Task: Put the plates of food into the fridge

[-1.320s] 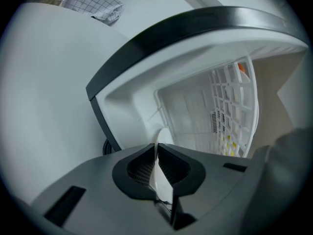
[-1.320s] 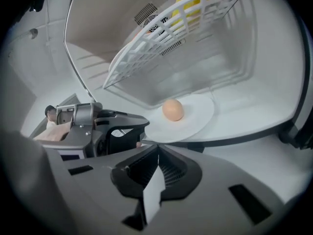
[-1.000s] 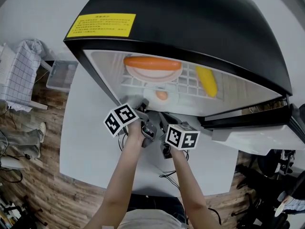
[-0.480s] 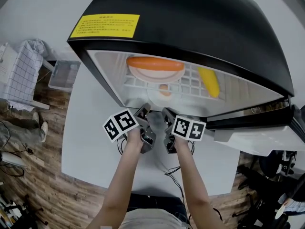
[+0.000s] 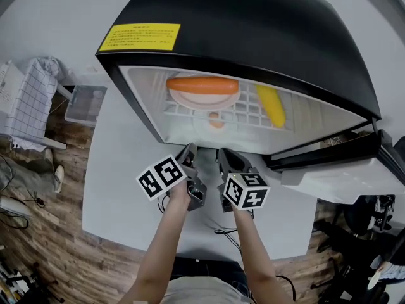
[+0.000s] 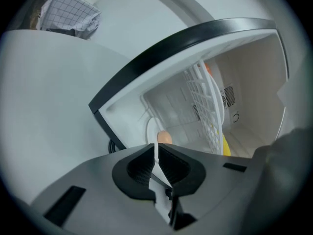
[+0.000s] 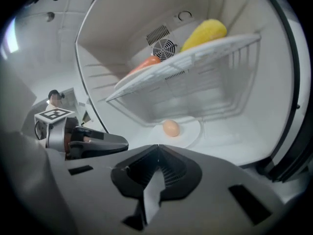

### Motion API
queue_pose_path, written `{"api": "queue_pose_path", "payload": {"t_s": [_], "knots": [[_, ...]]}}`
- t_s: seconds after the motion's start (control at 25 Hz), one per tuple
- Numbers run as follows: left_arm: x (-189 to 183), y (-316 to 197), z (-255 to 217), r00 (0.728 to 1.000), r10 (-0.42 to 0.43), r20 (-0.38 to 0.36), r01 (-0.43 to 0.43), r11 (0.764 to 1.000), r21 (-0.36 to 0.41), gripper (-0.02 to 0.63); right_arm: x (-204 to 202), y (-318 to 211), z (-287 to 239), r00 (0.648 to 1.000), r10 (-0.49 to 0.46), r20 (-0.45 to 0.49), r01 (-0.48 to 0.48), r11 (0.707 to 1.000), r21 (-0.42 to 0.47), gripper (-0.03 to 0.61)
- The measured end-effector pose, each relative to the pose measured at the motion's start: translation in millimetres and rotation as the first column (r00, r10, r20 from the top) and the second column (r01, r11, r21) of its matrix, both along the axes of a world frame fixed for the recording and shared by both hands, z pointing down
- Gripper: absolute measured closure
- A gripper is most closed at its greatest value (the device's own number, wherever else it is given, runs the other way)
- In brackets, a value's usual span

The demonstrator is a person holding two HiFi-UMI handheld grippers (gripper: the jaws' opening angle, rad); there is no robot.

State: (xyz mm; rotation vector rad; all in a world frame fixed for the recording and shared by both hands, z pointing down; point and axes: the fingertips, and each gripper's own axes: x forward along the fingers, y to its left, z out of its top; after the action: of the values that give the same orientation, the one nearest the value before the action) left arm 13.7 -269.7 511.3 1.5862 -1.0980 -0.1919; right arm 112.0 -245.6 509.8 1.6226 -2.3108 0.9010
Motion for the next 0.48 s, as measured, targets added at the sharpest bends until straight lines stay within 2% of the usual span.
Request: {"api": "queue_pose_path", "payload": {"t_s": [0.08,0.16,0.24,0.32,0.36,0.48], "knots": [[-0.3,3.8,-9.4,0.999,-0.005,0.032,0.003,0.999,0.046,0.584,3.2,3.5,-16.5,0.999,0.007,-0.052,-0.004,0.998,0.056,0.565],[0.7,8.2,-23.4,0.997,0.006,0.08,-0.016,0.992,0.125,0.601,6.5,8.0,-34.0,0.996,0.024,-0.091,-0.014,0.993,0.113,0.565],[3.7,13.5,-42.4,0.99,0.026,0.137,-0.056,0.972,0.228,0.605,10.8,14.0,-51.3,0.993,0.053,-0.102,-0.036,0.985,0.167,0.565],[8.8,20.5,-66.0,0.979,0.041,0.199,-0.108,0.934,0.341,0.606,16.0,21.5,-66.8,0.992,0.09,-0.088,-0.07,0.975,0.21,0.565],[11.7,24.5,-78.7,0.971,0.044,0.234,-0.137,0.907,0.398,0.606,18.6,25.6,-73.8,0.991,0.109,-0.077,-0.089,0.969,0.23,0.565],[18.5,36.7,-114.9,0.937,0.01,0.349,-0.213,0.808,0.549,0.606,25.2,37.2,-91.3,0.986,0.159,-0.046,-0.14,0.948,0.287,0.565]]}}
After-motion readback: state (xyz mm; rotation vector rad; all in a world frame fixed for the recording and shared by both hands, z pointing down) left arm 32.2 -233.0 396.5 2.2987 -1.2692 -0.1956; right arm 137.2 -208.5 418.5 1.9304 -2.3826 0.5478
